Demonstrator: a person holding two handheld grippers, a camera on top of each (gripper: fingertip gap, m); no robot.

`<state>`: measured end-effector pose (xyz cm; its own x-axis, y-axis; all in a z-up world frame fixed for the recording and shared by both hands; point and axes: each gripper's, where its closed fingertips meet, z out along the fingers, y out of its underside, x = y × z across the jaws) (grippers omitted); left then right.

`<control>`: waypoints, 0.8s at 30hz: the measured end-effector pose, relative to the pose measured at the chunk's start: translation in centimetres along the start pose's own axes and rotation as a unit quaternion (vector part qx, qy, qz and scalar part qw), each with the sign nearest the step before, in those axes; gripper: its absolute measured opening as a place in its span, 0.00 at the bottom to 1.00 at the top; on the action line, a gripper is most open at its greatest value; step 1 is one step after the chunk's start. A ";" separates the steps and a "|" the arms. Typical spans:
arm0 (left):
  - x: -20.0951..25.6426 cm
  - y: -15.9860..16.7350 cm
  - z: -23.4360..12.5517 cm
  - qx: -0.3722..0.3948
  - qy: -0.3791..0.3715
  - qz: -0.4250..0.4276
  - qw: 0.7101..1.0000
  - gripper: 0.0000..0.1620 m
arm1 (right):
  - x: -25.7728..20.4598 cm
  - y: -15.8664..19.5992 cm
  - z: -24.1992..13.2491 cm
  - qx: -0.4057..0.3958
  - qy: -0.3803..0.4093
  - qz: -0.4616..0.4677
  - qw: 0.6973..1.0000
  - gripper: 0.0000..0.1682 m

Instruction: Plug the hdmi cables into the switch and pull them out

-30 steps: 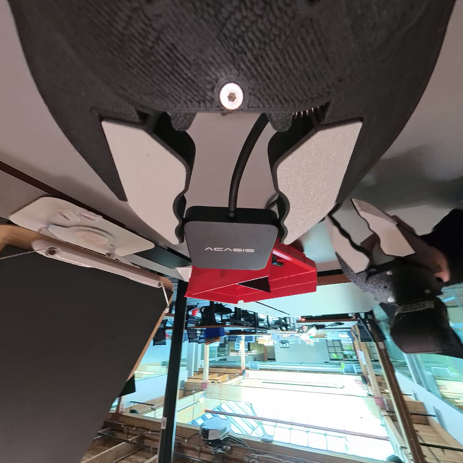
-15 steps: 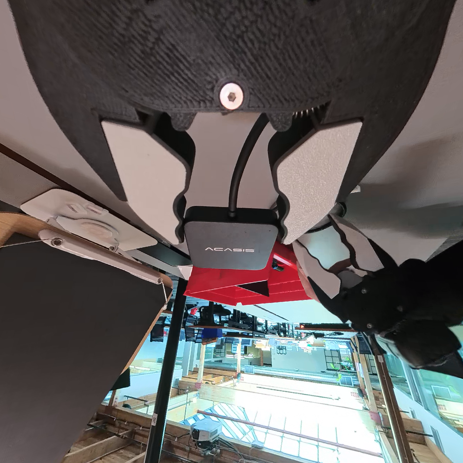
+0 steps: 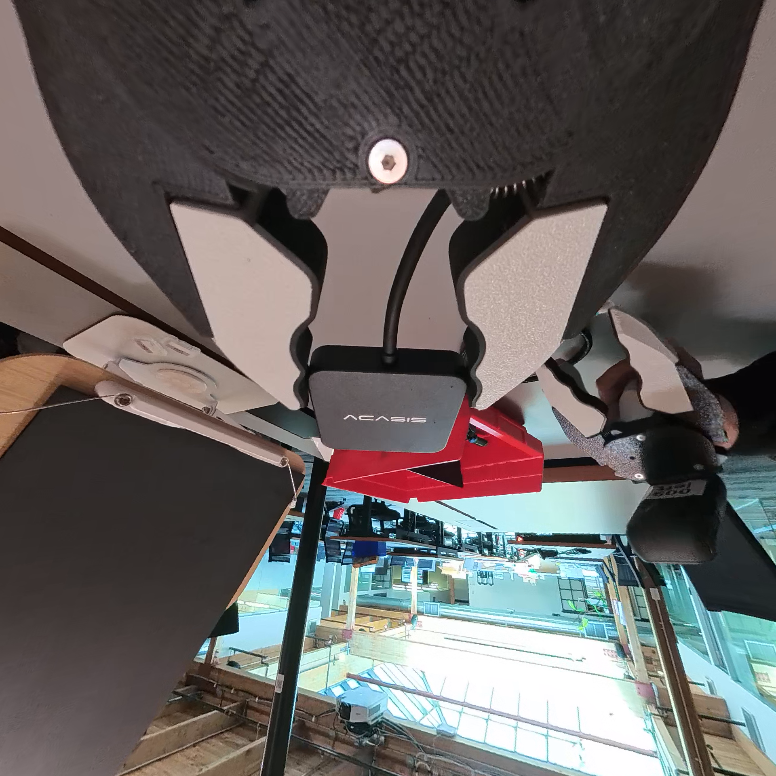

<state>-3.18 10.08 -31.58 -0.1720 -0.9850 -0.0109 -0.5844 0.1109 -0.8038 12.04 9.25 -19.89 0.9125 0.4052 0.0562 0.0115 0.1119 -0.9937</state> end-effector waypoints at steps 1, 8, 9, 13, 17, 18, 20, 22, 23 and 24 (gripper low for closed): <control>-0.1 -0.1 -0.1 0.004 0.001 -0.009 1.000 0.35 | 0.1 0.1 0.0 -0.001 0.000 0.002 1.000 0.43; 0.0 -0.5 0.0 0.051 0.010 -0.021 0.998 0.40 | 0.3 0.2 0.0 0.001 0.004 0.005 1.000 0.43; 0.3 -0.6 0.1 0.053 0.016 -0.012 0.998 0.40 | 0.3 0.2 0.0 0.001 0.004 0.005 1.000 0.43; 1.0 -0.4 0.9 0.032 0.034 0.007 0.999 0.41 | 0.2 0.3 0.0 0.002 0.001 0.011 1.000 0.43; 1.4 0.2 1.6 0.001 0.052 0.020 0.998 0.43 | 0.2 0.4 0.0 0.000 0.001 0.007 1.000 0.43; 0.8 0.4 1.8 -0.007 0.026 0.030 0.999 0.34 | 0.2 0.4 0.0 -0.001 0.001 0.007 1.000 0.43; -0.2 0.6 2.1 -0.021 -0.020 0.063 0.998 0.20 | 0.1 0.4 0.0 -0.001 0.000 0.008 1.000 0.43; -0.8 0.7 2.3 -0.027 -0.048 0.078 0.995 0.24 | 0.2 0.4 0.0 0.000 0.001 0.008 1.000 0.43; -1.0 0.9 2.4 -0.034 -0.054 0.079 0.995 0.25 | 0.2 0.4 0.0 -0.001 0.000 0.008 1.000 0.43; -1.3 1.0 2.4 -0.040 -0.066 0.077 0.994 0.26 | 0.2 0.4 0.0 -0.001 0.001 0.008 1.000 0.43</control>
<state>-1.61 11.15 -33.82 -0.1622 -0.9635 -0.2132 -0.6205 0.2675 -0.7372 12.19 9.39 -20.31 0.9132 0.4055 0.0405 -0.0021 0.1040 -0.9946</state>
